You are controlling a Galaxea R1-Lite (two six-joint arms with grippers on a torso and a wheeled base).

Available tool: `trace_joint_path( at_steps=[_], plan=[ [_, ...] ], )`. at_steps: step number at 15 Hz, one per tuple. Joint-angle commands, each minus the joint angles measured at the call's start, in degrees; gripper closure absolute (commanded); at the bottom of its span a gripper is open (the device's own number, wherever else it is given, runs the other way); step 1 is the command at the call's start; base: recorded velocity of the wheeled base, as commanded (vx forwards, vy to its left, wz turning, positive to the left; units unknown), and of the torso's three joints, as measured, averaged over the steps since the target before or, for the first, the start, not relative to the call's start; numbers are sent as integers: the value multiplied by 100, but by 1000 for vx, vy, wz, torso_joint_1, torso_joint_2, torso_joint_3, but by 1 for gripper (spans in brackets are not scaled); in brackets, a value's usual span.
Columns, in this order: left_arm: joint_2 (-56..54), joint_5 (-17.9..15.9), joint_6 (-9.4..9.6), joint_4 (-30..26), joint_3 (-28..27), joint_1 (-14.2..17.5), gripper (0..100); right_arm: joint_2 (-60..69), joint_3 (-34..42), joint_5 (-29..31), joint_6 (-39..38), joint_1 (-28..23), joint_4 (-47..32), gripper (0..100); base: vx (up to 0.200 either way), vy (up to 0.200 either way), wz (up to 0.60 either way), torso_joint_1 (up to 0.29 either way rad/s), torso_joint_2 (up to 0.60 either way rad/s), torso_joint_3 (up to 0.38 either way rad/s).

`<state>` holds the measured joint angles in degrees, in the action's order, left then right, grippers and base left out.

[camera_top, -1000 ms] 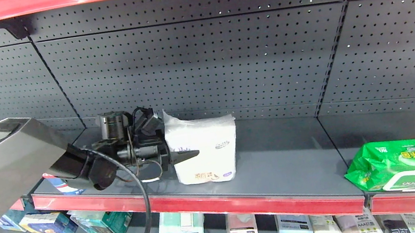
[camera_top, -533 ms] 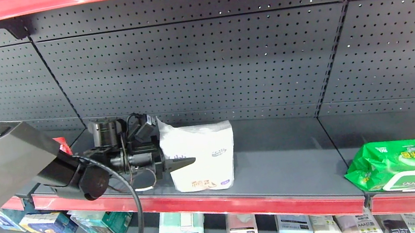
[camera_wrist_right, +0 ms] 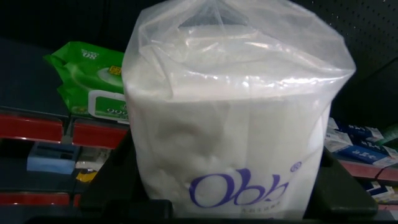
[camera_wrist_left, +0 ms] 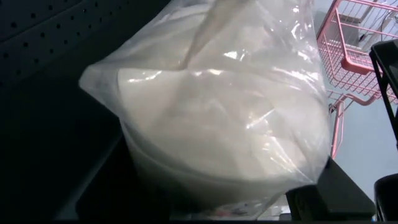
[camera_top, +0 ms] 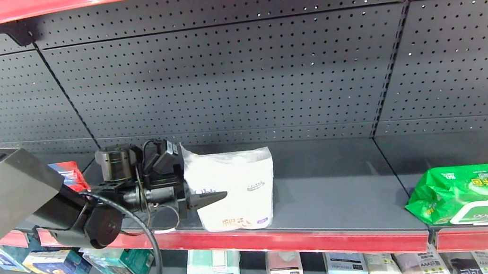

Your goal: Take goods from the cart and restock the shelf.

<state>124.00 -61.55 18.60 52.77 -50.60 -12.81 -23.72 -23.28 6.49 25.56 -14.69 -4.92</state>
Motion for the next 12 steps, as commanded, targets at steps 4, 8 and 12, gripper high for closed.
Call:
trace_joint_path(
  at_steps=[4, 8, 12],
  plan=[
    [-8, -138, 12, 154, 218, -2, 100, -1, -1, 2, 1, 1, 0, 100, 0, 0, 0, 0, 0, 0],
    [1, -252, 3, 356, 393, -2, 100, 17, -9, 81, 19, 1, 0, 100, 0, 0, 0, 0, 0, 0],
    [36, -287, -32, 436, 385, -2, 100, 26, -18, 81, 89, 1, 0, 100, 0, 0, 0, 0, 0, 0]
  ],
)
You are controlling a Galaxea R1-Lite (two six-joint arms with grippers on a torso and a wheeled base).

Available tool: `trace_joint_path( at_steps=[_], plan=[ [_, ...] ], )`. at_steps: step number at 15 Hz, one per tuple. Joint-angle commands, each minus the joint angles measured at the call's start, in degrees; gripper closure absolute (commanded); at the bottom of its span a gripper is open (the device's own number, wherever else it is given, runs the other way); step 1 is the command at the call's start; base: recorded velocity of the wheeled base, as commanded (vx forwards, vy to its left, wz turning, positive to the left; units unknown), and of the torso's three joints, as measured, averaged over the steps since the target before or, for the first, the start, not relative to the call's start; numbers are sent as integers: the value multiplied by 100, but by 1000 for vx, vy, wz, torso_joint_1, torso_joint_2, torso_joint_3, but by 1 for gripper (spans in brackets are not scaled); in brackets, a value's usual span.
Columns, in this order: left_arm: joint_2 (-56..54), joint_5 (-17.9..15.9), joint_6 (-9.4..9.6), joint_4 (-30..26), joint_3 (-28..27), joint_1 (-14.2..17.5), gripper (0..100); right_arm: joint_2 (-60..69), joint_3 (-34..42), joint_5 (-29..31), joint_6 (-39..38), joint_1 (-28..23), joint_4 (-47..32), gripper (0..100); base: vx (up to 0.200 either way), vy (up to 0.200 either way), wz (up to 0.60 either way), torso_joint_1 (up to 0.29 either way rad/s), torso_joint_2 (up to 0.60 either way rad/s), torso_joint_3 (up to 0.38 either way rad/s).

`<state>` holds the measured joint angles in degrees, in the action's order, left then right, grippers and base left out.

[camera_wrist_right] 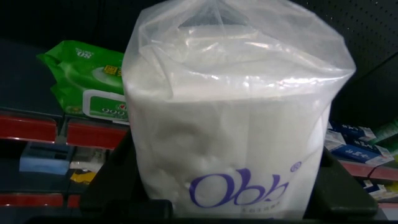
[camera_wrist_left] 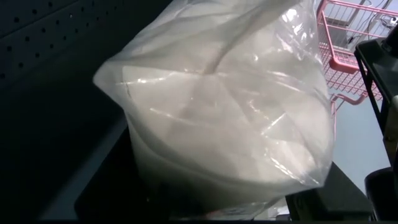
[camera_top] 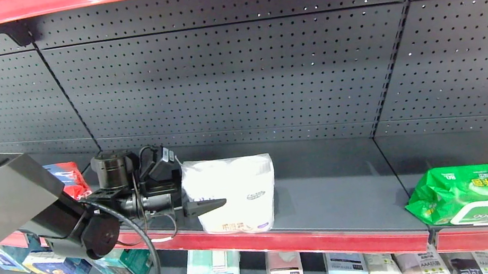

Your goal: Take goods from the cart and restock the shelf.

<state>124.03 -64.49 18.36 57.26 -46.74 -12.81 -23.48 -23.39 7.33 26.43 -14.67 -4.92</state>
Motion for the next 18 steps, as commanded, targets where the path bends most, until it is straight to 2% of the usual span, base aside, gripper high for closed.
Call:
trace_joint_path(
  at_steps=[1, 5, 6, 7, 9, 13, 14, 18],
  plan=[
    [60, 6, 1, -4, -19, -2, 100, 1, -7, -3, 3, -1, 0, 100, 0, 0, 0, 0, 0, 0],
    [210, 6, -8, 233, -28, -11, 100, 1, -7, -3, 3, -1, 0, 100, 0, 0, 0, 0, 0, 0],
    [254, 6, -52, 224, -11, -20, 100, 1, -7, -3, 3, -1, 0, 100, 0, 0, 0, 0, 0, 0],
    [262, 6, -201, 242, -2, -28, 100, 1, -7, 6, 3, -1, 0, 100, 0, 0, 0, 0, 0, 0],
    [254, 6, -315, 268, -28, -28, 100, 1, 1, 6, 3, -1, 0, 100, 0, 0, 0, 0, 0, 0],
    [271, 6, -377, 497, -37, -46, 100, 10, 1, 6, 3, -1, 0, 100, 0, 0, 0, 0, 0, 0],
    [254, 6, -500, 514, 7, -46, 0, 10, 1, 6, 3, -10, 0, 100, 0, 0, 0, 0, 0, 0],
    [166, 6, -737, 954, 191, -20, 0, 1, 1, 6, -6, -1, 0, 100, 0, 0, 0, 0, 0, 0]
  ],
)
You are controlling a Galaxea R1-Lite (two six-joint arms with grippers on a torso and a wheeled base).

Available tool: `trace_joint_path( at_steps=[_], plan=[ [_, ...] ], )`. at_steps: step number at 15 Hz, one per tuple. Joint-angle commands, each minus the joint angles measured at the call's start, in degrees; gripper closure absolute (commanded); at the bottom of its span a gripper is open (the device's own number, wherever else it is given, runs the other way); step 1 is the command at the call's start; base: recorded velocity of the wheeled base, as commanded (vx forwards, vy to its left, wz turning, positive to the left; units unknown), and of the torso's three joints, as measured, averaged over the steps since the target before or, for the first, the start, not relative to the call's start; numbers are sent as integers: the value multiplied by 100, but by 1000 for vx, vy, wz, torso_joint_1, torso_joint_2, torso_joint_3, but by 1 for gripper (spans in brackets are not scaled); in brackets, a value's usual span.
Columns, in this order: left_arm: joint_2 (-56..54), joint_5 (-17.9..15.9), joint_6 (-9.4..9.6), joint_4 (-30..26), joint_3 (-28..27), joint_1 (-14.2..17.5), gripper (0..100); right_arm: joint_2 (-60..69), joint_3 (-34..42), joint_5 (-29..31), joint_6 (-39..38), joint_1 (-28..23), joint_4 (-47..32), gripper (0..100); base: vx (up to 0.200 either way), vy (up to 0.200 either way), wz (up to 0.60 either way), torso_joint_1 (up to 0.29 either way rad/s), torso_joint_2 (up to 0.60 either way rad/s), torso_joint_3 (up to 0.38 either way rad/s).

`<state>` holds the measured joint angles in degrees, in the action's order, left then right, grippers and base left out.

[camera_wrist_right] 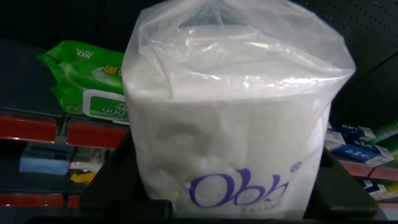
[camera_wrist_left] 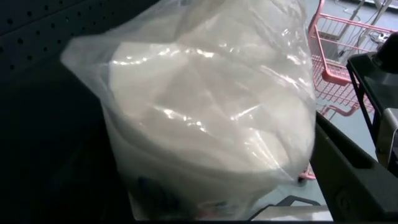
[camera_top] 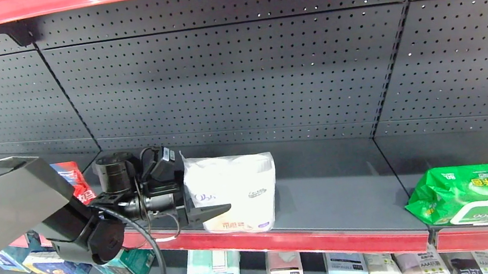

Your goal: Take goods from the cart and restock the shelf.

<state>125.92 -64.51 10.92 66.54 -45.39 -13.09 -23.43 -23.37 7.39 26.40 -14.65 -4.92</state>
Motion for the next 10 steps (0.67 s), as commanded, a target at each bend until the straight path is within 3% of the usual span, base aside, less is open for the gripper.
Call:
trace_joint_path(
  at_steps=[1, 2, 3, 5, 6, 7, 10],
  plan=[
    [-41, 9, -99, 202, 135, 8, 0, -4, -1, 0, -4, -2, 0, 100, 0, 0, 0, 0, 0, 0],
    [-50, 9, -205, 342, 197, 8, 0, -4, -1, 0, -4, -2, 0, 100, 0, 0, 0, 0, 0, 0],
    [-67, 9, -530, 791, 311, 8, 0, -4, -10, 0, -4, -2, 0, 100, 0, 0, 0, 0, 0, 0],
    [-67, 9, -1330, 1801, 425, 8, 0, -4, 8, 0, -4, -2, 0, 100, 0, 0, 0, 0, 0, 0],
    [-67, 9, -1602, 2100, 443, 17, 0, 5, 25, 0, -4, -2, -8, 100, 0, 0, 0, 0, 0, 0],
    [-67, 53, -2077, 2346, 496, 17, 0, 5, 52, 0, -4, -2, -8, 100, 0, 0, 0, 0, 0, 0],
    [-401, 79, -2191, 2346, 487, 184, 0, 5, 87, -9, -4, -2, -8, 100, 0, 0, 0, 0, 0, 0]
  ],
)
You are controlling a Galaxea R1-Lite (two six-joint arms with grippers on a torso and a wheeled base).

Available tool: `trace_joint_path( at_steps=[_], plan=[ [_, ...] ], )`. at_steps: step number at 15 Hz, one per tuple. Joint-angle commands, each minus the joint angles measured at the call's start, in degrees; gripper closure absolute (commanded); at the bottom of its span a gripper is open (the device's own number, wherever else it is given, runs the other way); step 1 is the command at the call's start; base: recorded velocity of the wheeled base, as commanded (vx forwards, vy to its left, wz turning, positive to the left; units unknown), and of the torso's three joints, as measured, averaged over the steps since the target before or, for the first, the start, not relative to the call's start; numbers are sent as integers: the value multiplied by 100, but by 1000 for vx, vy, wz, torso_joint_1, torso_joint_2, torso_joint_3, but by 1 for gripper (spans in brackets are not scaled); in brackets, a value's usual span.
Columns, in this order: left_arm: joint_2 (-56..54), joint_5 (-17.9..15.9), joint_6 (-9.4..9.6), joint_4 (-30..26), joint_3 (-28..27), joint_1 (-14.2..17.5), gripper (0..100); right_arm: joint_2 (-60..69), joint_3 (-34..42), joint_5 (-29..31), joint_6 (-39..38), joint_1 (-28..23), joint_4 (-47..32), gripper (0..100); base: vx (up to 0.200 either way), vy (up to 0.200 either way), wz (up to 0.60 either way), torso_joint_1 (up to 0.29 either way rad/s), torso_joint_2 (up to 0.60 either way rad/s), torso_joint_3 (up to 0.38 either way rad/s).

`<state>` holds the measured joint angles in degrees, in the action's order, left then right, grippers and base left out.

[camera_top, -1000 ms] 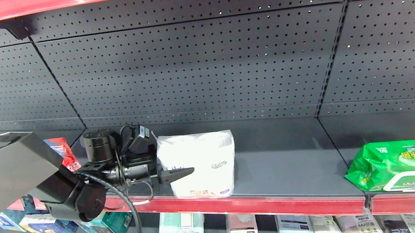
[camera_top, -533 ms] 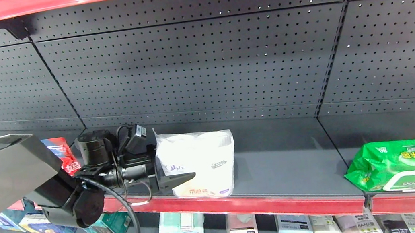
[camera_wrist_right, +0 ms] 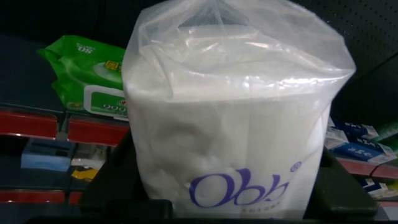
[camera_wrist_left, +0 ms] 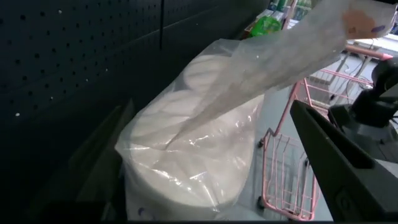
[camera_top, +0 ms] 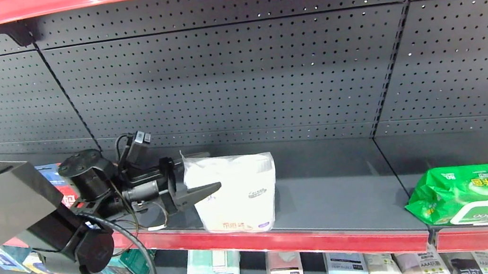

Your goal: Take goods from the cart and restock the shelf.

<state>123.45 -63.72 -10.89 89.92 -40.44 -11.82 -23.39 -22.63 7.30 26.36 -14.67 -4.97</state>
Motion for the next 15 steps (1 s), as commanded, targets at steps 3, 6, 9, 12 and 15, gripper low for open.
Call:
trace_joint_path(
  at_steps=[3, 6, 9, 12, 15],
  plan=[
    [-410, 26, -177, 8, 36, 137, 0, 1, 21, -1, 1, -1, 5, 100, 0, 0, 0, 0, 0, 0],
    [-630, 527, -318, 8, 45, 163, 0, -7, 21, -1, 1, -1, -4, 100, 0, 0, 0, 0, 0, 0],
    [-1043, 1046, -581, 8, 124, 163, 0, 10, 92, -1, 1, -1, -4, 100, 0, 0, 0, 0, 0, 0],
    [-1254, 2030, -581, 8, 106, 189, 0, 19, 153, -18, 1, -1, 5, 100, 0, 0, 0, 0, 0, 0],
    [-1482, 2795, -555, -194, 80, 427, 0, 81, 224, -18, -8, 8, 5, 100, 0, 0, 0, 0, 0, 0]
  ],
)
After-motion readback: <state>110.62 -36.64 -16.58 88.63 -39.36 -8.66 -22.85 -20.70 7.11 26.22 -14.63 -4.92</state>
